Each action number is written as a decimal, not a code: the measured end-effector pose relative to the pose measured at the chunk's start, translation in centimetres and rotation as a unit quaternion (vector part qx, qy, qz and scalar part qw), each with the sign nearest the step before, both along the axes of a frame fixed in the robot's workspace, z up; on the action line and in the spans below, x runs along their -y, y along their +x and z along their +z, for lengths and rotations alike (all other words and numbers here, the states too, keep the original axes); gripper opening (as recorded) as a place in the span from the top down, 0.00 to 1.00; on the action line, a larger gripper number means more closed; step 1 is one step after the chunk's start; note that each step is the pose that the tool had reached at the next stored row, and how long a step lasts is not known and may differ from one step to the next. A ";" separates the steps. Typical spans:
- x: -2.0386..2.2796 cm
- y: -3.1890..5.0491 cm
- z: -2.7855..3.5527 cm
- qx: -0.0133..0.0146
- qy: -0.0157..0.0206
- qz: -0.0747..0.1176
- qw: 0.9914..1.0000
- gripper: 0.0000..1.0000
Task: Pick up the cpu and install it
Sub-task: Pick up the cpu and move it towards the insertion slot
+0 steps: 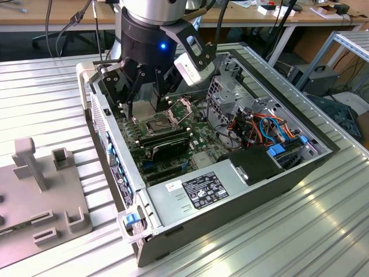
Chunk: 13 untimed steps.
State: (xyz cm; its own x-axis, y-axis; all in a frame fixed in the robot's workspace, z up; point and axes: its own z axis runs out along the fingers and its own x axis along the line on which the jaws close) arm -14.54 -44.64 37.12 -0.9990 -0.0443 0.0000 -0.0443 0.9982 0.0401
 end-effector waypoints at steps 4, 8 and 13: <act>0.00 0.01 0.00 0.000 0.000 0.000 1.000 0.45; 0.00 0.01 0.00 0.000 0.000 0.000 1.000 0.45; 0.00 0.37 0.00 0.000 0.000 0.000 1.000 0.45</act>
